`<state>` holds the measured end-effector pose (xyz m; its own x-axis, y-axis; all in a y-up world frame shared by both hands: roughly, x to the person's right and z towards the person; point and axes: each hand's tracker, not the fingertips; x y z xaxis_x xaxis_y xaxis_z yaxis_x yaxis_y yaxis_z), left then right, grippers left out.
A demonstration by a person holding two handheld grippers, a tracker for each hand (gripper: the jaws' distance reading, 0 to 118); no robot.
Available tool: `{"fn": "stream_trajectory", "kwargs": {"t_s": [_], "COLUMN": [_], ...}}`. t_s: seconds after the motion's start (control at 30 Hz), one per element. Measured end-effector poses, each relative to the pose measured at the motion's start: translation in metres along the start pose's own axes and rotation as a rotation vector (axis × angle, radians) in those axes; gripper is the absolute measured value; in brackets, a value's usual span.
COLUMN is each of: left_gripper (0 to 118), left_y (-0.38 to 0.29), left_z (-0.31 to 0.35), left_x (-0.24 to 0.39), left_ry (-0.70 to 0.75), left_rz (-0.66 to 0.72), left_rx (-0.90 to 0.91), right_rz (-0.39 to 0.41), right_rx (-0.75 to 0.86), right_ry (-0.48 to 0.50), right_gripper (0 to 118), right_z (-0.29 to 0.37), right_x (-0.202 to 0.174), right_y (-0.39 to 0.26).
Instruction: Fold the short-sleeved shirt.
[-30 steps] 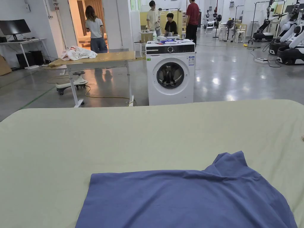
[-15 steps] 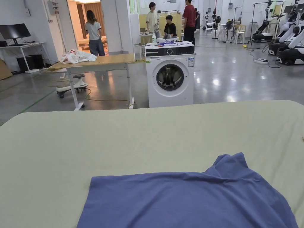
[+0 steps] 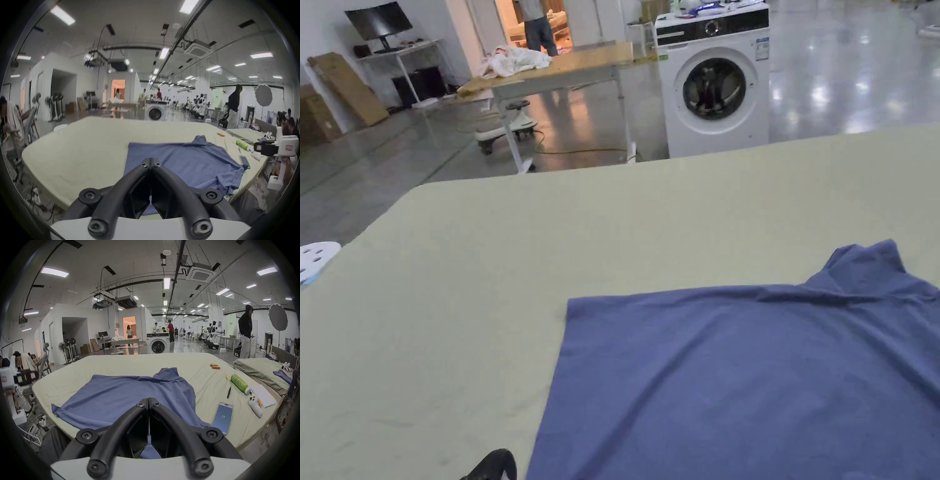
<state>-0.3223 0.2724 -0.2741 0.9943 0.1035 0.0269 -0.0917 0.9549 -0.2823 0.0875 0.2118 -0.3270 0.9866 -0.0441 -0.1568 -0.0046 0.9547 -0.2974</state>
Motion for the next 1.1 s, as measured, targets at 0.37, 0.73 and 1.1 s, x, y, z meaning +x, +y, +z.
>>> {"fn": "stream_trajectory", "kwargs": {"t_s": [0.37,0.73,1.1], "left_gripper": [60,7,7], "left_y": [-0.057,-0.084,-0.088], "left_z": [-0.083,-0.136,-0.139], "left_x": [-0.087,-0.074,-0.061], "left_ry": [0.070,0.022,0.032], "left_rz": [0.219,0.145,0.047], "left_rx": [-0.349,-0.480,-0.515], "right_rz": [-0.071,-0.141,-0.315], "right_rx": [-0.062,-0.099,-0.207], "right_ry": [0.027,-0.089,-0.262], "right_gripper": [0,0,79], "right_z": [-0.001,0.009,-0.025], "right_x": [0.012,0.039,0.110], "right_y": [-0.015,-0.027,-0.075]}}
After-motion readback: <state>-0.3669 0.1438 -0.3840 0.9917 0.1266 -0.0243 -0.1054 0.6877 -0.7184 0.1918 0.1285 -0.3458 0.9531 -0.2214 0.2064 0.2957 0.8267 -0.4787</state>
